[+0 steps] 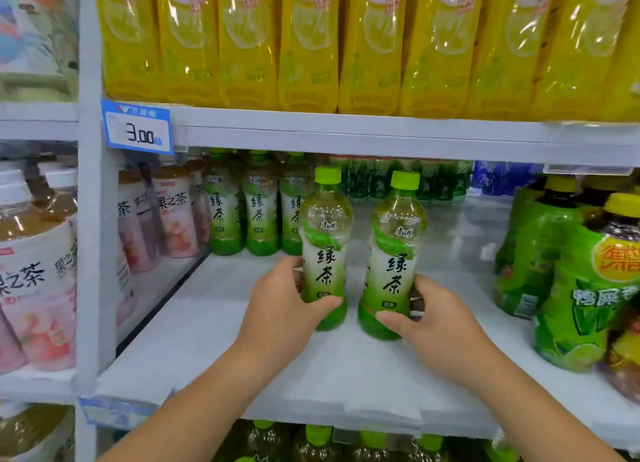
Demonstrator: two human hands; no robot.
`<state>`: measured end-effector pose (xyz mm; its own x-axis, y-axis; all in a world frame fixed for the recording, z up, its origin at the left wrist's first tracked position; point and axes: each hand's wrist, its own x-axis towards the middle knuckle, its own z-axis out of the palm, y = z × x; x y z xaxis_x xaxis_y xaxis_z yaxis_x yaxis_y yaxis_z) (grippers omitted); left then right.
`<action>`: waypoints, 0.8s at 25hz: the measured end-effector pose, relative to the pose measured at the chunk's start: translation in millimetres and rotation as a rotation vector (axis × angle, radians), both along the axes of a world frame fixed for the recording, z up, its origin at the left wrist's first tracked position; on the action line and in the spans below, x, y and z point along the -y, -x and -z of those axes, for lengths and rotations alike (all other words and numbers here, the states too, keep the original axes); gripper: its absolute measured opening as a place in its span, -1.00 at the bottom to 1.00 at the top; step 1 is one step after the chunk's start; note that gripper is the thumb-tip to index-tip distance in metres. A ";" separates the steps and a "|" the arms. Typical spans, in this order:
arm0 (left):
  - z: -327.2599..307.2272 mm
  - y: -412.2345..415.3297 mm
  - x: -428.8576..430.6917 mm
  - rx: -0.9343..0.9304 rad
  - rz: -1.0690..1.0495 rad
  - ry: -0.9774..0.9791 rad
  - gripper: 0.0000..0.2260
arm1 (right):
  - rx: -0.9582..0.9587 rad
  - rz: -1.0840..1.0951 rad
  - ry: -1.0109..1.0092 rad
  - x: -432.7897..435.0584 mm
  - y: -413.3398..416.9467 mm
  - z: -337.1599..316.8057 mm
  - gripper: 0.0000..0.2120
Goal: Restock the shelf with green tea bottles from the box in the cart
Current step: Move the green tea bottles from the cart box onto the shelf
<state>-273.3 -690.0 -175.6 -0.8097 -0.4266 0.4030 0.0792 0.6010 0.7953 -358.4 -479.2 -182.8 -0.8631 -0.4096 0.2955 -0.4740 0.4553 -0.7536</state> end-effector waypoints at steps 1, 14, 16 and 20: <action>-0.8 13.0 1.1 0.003 -0.022 0.001 -0.60 | -0.002 0.007 -0.007 6.4 13.5 0.2 -0.69; -0.4 137.8 15.3 0.035 -0.176 0.109 -0.54 | -0.076 0.123 0.085 70.4 141.1 12.5 -0.59; 1.7 147.0 19.6 0.034 -0.197 0.156 -0.52 | -0.076 0.122 0.123 74.9 152.3 15.2 -0.62; 1.1 162.8 26.7 0.121 -0.224 0.276 -0.58 | -0.034 0.107 0.157 85.1 171.2 16.9 -0.66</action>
<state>-436.1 -716.7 -176.7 -0.7574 -0.4876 0.4343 -0.1638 0.7858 0.5965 -529.5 -564.3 -199.7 -0.8879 -0.2621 0.3780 -0.4552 0.3828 -0.8039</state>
